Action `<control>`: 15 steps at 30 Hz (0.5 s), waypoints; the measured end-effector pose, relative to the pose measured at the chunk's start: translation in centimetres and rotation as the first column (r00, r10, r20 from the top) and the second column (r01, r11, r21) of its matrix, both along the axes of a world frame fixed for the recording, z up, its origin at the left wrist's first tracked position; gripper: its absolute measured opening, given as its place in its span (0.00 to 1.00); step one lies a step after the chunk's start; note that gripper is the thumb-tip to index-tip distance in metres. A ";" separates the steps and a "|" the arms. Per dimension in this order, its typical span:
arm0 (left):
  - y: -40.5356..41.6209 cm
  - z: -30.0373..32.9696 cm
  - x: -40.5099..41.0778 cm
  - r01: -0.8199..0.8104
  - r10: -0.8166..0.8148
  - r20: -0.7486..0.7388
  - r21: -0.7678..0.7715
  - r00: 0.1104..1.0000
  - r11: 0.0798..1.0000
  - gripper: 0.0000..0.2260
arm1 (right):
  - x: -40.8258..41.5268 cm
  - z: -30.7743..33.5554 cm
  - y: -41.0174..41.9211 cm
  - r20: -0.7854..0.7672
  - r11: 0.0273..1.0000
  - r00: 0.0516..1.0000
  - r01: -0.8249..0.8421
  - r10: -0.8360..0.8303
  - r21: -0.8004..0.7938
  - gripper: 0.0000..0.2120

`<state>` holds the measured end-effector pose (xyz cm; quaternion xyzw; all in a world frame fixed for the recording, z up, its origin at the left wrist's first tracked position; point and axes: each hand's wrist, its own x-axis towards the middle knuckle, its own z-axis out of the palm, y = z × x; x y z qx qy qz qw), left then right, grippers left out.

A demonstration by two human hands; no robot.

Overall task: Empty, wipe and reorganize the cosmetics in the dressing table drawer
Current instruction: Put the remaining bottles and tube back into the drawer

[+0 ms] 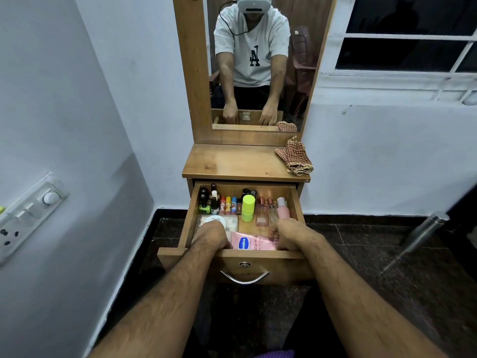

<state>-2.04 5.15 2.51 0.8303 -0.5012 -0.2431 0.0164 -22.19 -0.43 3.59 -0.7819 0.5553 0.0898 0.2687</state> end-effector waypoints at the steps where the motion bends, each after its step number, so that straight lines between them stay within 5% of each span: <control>1: 0.1 0.0 0.0 0.003 -0.002 0.006 -0.013 1.000 1.000 0.18 | 0.1 0.0 0.0 -0.014 1.000 1.000 -0.005 0.005 -0.005 0.10; 9: 1.1 1.2 -0.4 -0.002 -0.005 -0.029 -0.234 1.000 0.972 0.12 | 0.1 0.9 0.9 0.041 0.984 0.999 0.021 -0.014 -0.177 0.28; 15: 4.0 3.0 -1.2 0.002 -0.079 -0.108 -0.579 0.991 0.815 0.09 | 0.6 1.7 2.9 0.180 0.896 0.983 0.109 -0.033 -0.432 0.07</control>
